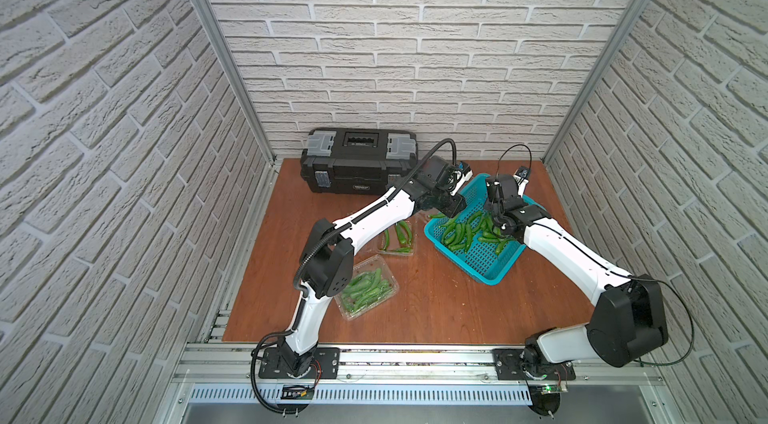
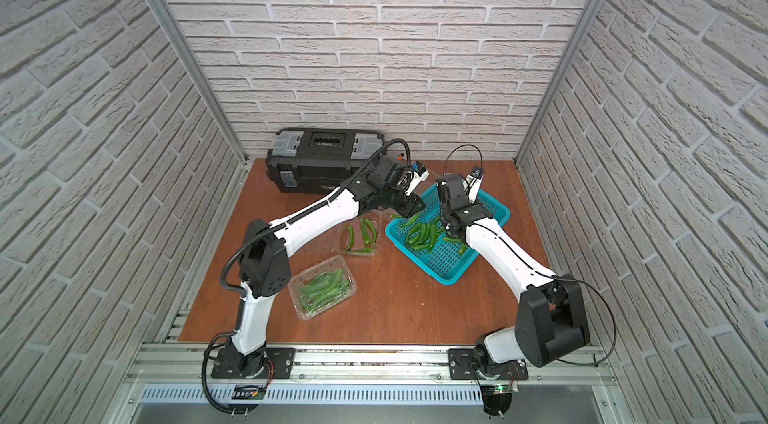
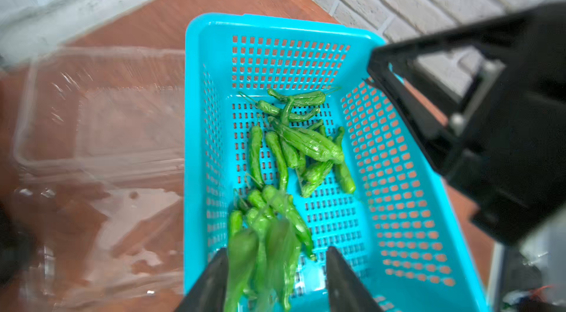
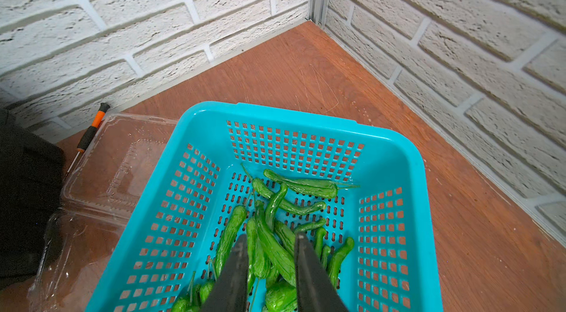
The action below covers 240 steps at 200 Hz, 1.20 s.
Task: Take small green peppers out of containers
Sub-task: Place the green pepper in the basket, then pick up the green pepper from the packing box.
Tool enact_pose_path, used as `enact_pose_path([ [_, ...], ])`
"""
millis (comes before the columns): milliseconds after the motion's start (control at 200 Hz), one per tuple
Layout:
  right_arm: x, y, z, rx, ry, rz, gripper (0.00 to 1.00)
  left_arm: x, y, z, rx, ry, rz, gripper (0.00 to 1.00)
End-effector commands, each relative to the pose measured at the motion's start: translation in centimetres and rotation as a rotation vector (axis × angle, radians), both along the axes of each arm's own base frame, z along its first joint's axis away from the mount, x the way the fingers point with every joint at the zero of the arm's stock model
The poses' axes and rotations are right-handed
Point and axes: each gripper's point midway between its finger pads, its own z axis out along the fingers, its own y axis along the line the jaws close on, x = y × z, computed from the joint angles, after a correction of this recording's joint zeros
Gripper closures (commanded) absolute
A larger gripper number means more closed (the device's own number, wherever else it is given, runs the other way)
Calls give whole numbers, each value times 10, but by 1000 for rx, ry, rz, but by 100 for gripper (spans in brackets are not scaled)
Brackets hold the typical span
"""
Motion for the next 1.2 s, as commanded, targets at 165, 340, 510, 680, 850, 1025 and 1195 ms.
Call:
enact_pose_path([
  [165,30,89,17,80,-41,394,71,79,115,60,-415,-22,511,31],
  [340,27,216,-9,175,49,873,70,88,240,11,-293,22,1004,31],
  [510,-3,310,-51,188,244,1198,70,62,312,-24,-26,53,1243,31],
  [680,-8,334,-108,88,457,1214,70,46,327,-46,27,113,1295,30],
  [850,2,331,-128,-6,522,1145,69,42,327,-53,24,139,1300,30],
  [1025,7,321,-144,-59,559,1084,69,43,326,-52,32,136,1290,30],
  [1195,11,313,-151,-97,574,1046,68,44,324,-53,27,143,1285,30],
])
